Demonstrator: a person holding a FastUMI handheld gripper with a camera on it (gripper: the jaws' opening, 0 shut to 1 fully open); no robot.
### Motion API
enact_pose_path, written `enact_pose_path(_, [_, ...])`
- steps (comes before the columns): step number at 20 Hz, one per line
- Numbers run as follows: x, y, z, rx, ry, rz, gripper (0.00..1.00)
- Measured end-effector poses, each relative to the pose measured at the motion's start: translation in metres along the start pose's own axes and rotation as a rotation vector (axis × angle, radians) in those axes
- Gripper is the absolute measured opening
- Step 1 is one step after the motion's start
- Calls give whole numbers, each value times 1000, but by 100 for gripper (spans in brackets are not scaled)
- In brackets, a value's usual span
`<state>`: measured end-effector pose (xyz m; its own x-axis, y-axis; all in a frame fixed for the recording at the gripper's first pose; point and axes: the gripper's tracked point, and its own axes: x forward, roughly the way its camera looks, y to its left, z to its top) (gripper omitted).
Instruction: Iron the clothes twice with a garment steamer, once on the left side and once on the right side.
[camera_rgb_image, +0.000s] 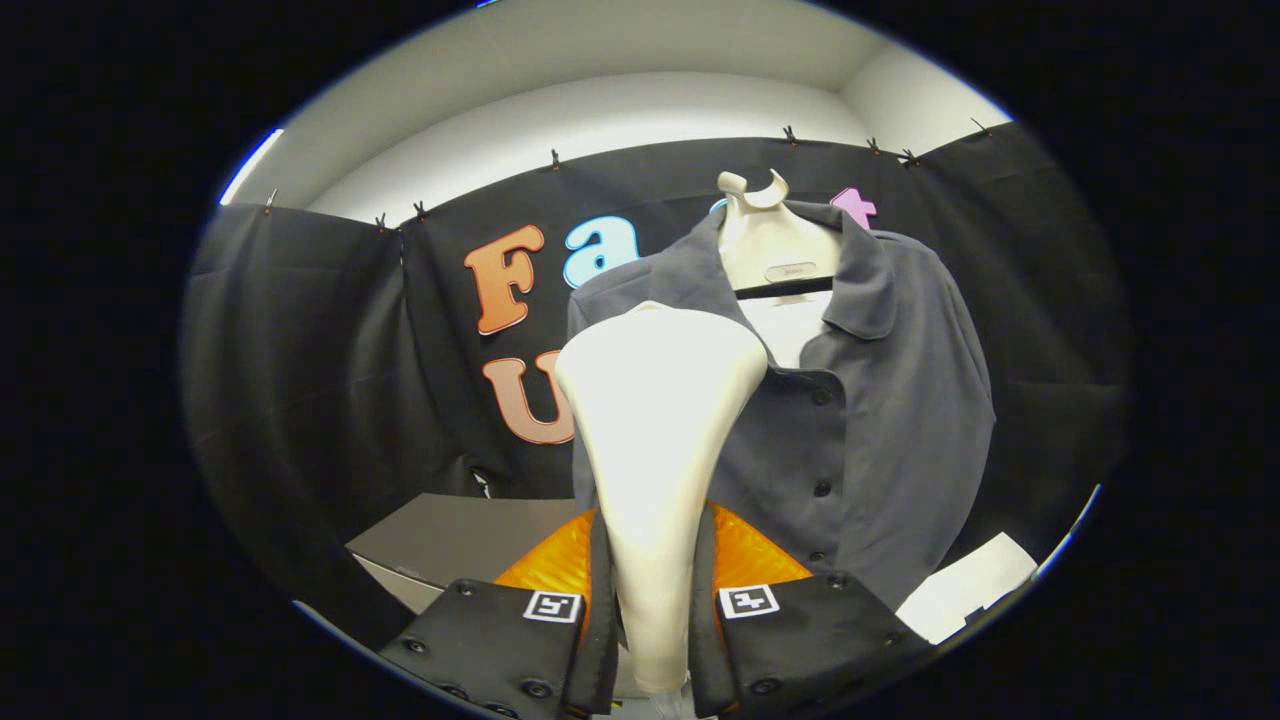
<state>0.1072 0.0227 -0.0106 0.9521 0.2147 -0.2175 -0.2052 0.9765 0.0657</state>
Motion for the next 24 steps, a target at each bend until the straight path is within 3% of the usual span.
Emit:
enact_pose_path(11, [64,-54,-56,17,35,-49,36])
enact_pose_path(24, [60,-78,-169,-6,130,-2,37])
